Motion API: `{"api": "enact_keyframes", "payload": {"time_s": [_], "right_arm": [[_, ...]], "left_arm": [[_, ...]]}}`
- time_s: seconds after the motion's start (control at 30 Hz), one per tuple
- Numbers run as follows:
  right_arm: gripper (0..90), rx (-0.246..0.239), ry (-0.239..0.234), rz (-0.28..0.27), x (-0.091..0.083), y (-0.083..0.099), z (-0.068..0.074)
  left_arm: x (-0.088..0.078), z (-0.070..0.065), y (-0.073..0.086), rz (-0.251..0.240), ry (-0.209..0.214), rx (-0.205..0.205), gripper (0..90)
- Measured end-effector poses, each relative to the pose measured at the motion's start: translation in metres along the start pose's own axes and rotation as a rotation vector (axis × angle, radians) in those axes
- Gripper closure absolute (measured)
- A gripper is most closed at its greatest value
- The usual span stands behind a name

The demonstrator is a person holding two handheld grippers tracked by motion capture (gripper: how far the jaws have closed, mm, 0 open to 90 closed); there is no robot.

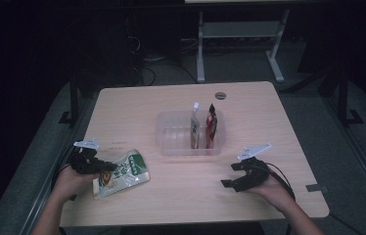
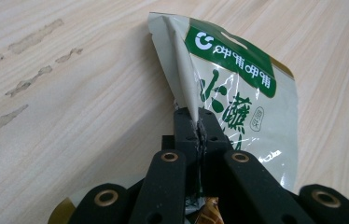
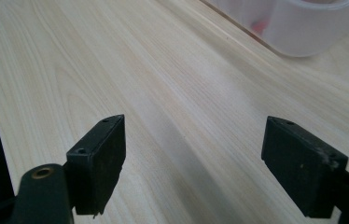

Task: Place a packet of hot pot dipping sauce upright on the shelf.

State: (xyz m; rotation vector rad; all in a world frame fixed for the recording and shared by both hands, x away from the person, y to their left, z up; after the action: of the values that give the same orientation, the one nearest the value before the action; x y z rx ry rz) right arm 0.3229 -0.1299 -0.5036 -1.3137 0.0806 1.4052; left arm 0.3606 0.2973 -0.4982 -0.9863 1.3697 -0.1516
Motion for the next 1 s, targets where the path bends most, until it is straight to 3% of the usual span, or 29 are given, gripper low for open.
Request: {"api": "enact_keyframes", "payload": {"time_s": [0.43, 0.53, 0.73, 0.83, 1.0], "right_arm": [[22.7, -0.014, -0.014, -0.016, -0.001, -0.001, -0.001], [22.9, -0.018, -0.012, -0.022, -0.002, -0.002, -0.001], [23.0, -0.025, -0.019, -0.028, -0.002, -0.003, 0.0], [23.2, -0.03, -0.022, -0.03, -0.003, -0.004, 0.0], [23.5, -0.033, -0.039, -0.037, -0.004, -0.006, 0.001]], "left_arm": [[-0.01, -0.036, -0.031, -0.039, -0.064, 0.01, 89.2], [-0.01, -0.048, -0.041, -0.047, -0.072, 0.037, 89.2], [0.001, -0.072, -0.068, -0.1, -0.036, 0.094, 89.2], [0.01, -0.083, -0.08, -0.089, -0.022, 0.14, 89.2], [0.027, -0.094, -0.095, -0.091, 0.013, 0.161, 89.1]]}}
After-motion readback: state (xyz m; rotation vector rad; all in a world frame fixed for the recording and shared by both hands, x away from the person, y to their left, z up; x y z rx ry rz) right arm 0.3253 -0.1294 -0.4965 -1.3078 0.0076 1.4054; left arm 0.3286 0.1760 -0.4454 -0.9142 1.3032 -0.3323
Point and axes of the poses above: each handheld gripper's, and its own axes: x roughly forward along the jaws, y roughly out of its underside, z roughly to its left, the point moved 8 cm from there along x, roughly forward along the jaws, and after that the axes turned 13 degrees about x, right-handed, at the moved point
